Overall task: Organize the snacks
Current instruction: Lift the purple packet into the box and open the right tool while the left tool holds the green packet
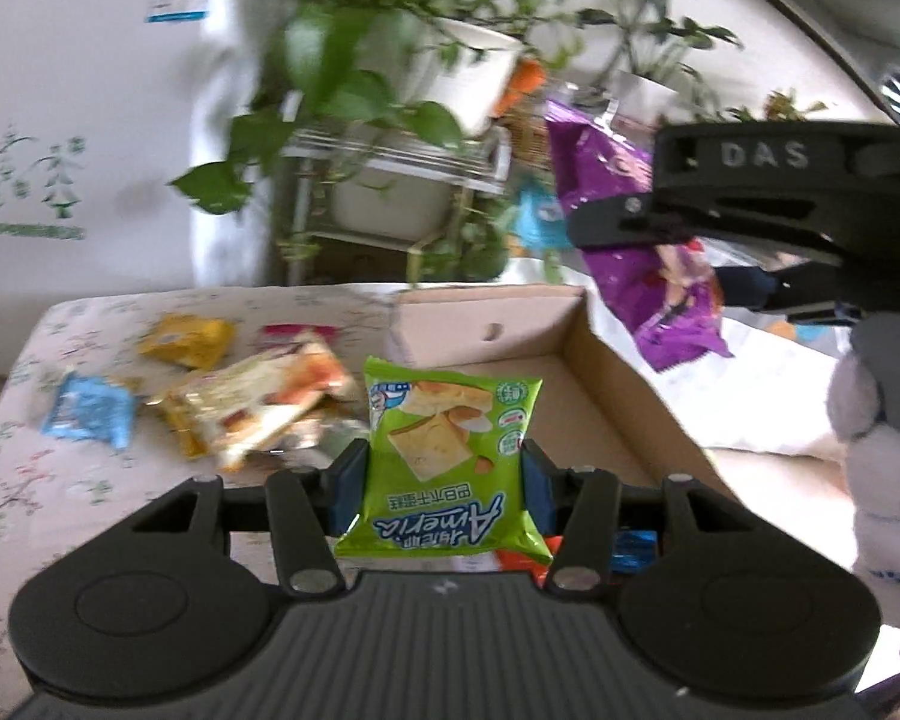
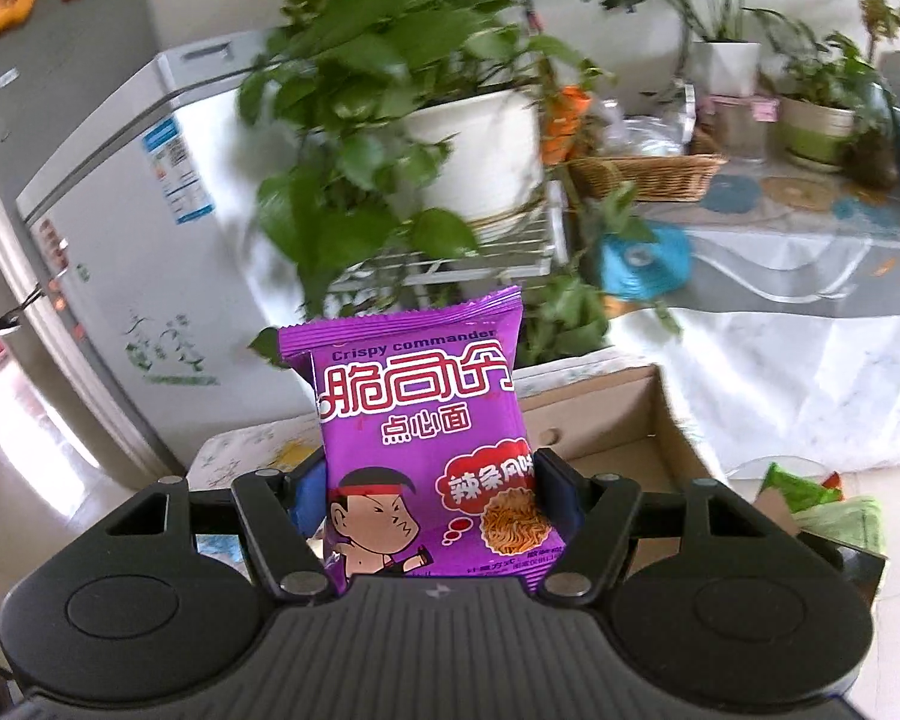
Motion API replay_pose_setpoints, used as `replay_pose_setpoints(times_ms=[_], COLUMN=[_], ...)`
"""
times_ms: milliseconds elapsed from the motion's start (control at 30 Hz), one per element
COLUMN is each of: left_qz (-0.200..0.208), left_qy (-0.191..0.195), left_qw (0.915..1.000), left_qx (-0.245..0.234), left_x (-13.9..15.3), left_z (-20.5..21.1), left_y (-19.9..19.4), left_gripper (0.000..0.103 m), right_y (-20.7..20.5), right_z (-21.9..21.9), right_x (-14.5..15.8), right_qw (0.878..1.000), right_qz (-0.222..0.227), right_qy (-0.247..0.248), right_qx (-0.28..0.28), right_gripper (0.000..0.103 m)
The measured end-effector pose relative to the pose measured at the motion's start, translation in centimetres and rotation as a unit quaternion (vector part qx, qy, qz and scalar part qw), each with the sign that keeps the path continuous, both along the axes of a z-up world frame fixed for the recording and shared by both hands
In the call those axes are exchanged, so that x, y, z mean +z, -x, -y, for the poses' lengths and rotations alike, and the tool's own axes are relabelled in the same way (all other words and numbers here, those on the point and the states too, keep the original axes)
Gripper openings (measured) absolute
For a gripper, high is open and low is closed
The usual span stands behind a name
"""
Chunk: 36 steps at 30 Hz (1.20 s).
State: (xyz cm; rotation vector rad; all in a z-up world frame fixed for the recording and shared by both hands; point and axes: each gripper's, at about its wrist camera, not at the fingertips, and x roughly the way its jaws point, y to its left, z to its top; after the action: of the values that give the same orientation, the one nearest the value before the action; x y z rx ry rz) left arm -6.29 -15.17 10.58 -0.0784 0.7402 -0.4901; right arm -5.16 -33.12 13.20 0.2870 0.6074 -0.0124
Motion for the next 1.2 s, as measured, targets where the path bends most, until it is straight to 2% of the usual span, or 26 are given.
replay_pose_setpoints(times_ms=[300,633,700,733,767,833,867,1200], left_qz=[-0.022,-0.039,-0.035,-0.032,-0.027,-0.021,-0.023,-0.031], left_qy=[0.008,0.016,0.015,0.013,0.011,0.012,0.015,0.029], left_qw=[0.9987,0.9961,0.9963,0.9965,0.9969,0.9972,0.9971,0.9979], left_qx=[-0.045,-0.078,-0.077,-0.076,-0.073,-0.071,-0.071,-0.049], left_x=[-1.1,-2.1,-2.1,-2.0,-1.9,-1.8,-1.7,-1.5], left_z=[4.3,7.4,7.6,7.6,7.6,7.3,7.1,4.2], left_y=[0.5,0.7,0.8,1.0,1.1,1.3,1.3,0.8], left_gripper=[0.052,0.052,0.061,0.072,0.08,0.081,0.081,0.082], right_y=[0.3,0.2,0.2,0.2,0.3,0.5,0.5,0.2], right_z=[3.0,4.1,4.2,4.3,4.4,4.5,4.5,4.0], right_x=[-0.3,-1.0,-1.1,-1.1,-1.0,-0.8,-0.8,-0.9], right_qw=[0.999,0.996,0.995,0.995,0.995,0.995,0.995,0.996], right_qz=[-0.015,-0.037,-0.042,-0.04,-0.038,-0.032,-0.03,-0.034], right_qy=[-0.01,-0.016,-0.016,-0.016,-0.019,-0.025,-0.026,-0.03], right_qx=[-0.048,-0.075,-0.088,-0.091,-0.091,-0.092,-0.094,-0.082], right_gripper=[0.075,0.075,0.075,0.076,0.081,0.09,0.091,0.092])
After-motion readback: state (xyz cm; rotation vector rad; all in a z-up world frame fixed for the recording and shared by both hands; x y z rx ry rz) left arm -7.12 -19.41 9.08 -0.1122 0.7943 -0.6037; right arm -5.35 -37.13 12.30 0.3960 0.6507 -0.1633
